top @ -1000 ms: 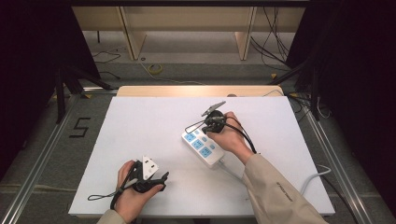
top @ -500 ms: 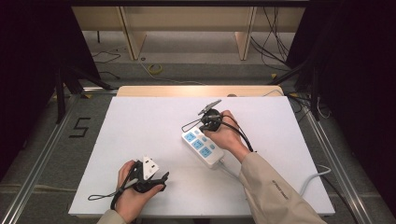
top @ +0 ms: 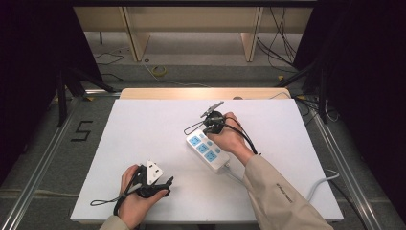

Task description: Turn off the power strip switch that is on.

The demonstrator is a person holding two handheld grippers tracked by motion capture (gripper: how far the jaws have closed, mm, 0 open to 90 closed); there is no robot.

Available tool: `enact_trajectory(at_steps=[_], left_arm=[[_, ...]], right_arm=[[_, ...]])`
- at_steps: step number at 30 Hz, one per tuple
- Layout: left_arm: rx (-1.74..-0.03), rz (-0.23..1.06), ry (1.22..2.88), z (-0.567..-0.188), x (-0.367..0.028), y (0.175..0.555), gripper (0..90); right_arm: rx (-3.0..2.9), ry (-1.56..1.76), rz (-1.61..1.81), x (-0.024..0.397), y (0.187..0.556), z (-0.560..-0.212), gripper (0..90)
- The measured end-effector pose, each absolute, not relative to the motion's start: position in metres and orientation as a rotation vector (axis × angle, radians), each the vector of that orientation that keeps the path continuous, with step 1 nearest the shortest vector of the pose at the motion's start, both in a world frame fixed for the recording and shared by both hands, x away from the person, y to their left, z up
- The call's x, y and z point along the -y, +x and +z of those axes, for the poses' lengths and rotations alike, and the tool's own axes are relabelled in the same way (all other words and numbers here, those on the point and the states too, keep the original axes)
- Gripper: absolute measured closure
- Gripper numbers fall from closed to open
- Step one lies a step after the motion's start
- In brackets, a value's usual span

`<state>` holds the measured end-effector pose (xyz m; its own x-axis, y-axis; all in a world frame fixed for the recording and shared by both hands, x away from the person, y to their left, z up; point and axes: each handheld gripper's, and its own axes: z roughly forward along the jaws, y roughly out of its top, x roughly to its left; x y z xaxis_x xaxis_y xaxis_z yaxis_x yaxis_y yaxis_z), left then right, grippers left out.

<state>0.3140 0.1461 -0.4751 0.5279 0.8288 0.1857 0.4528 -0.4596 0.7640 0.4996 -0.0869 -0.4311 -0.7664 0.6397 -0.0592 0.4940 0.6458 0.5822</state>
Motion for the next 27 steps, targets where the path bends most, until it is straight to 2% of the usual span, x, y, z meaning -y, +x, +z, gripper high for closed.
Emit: enact_trajectory(at_steps=[27], left_arm=[[-1.029,0.728,2.115,-0.4752,-0.1452,0.3142,24.3]], right_arm=[[-2.619,0.937,0.780,0.0797,0.5090,-0.4361,90.0]])
